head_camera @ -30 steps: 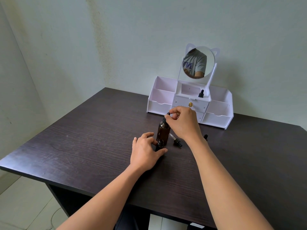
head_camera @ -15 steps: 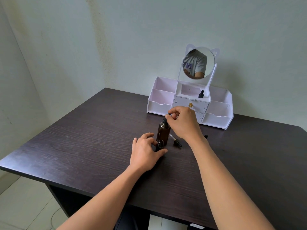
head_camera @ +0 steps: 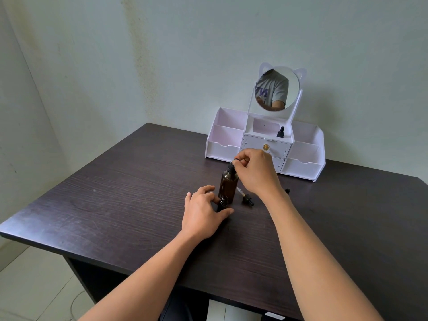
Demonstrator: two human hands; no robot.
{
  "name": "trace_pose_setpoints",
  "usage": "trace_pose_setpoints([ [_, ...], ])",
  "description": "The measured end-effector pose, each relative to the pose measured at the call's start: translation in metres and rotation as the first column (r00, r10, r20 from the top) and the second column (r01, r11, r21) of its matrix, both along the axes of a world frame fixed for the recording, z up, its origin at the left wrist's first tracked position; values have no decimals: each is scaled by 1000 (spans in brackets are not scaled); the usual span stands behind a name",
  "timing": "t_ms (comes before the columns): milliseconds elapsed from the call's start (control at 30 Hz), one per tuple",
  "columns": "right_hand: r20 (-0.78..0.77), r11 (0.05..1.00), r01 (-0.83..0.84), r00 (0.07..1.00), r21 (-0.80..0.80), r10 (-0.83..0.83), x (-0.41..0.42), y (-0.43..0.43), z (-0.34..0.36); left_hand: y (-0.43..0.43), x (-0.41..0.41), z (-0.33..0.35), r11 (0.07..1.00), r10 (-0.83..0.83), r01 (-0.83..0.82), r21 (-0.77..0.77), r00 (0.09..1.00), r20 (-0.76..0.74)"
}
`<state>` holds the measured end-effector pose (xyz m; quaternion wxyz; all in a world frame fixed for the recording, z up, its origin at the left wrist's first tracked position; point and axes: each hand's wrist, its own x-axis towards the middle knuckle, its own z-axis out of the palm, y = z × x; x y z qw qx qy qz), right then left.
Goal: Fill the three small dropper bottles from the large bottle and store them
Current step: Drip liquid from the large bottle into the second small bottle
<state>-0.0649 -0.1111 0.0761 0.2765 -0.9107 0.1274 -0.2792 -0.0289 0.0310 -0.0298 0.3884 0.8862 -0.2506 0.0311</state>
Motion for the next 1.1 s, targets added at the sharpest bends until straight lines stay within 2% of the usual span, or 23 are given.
trace_pose_setpoints([
  [367, -10, 999, -7, 1000, 36, 7, -1, -1, 1, -2, 3, -4, 1000, 5, -5, 11, 1000, -3],
  [833, -39, 1000, 4, 999, -3, -4, 0, 1, 3, 0, 1, -1, 1000, -3, 3, -8, 1000, -8],
  [1100, -29, 999, -6, 1000, 48, 7, 1, 0, 1, -1, 2, -1, 1000, -2, 2, 3, 1000, -7],
])
